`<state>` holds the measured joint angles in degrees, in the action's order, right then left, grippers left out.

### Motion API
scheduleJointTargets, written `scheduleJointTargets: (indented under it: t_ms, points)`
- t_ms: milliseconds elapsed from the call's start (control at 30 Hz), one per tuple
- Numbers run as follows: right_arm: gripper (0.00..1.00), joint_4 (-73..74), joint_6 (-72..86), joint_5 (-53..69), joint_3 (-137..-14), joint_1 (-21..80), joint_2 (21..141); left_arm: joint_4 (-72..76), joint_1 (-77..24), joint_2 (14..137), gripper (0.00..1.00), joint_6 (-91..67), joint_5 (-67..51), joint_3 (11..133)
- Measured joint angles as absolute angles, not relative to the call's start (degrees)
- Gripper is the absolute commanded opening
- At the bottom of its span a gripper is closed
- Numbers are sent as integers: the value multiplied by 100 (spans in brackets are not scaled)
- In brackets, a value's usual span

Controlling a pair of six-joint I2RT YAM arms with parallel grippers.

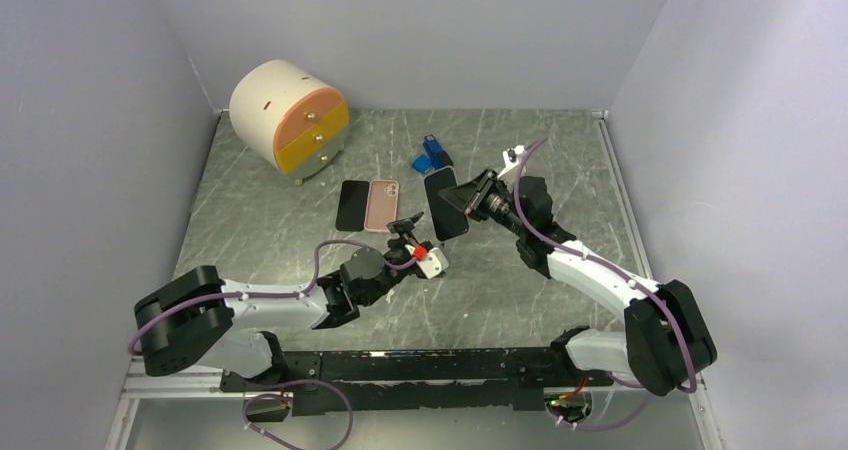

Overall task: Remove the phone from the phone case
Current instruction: Remove the phone case from the phone.

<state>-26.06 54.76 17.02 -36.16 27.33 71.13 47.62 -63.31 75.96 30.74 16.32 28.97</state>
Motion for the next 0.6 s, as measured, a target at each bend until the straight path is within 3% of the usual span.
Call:
scheduleJointTargets:
  t_ms: [233, 600]
  points:
    - [0, -2628, 5516, 1664, -3590, 2724, 7085, 5240, -6405, 7985, 65, 3242, 1723, 2897]
    - [0, -2700, 5531, 1542, -3546, 2705, 7004, 5317, -6525, 8058, 61, 3538, 1900, 2950]
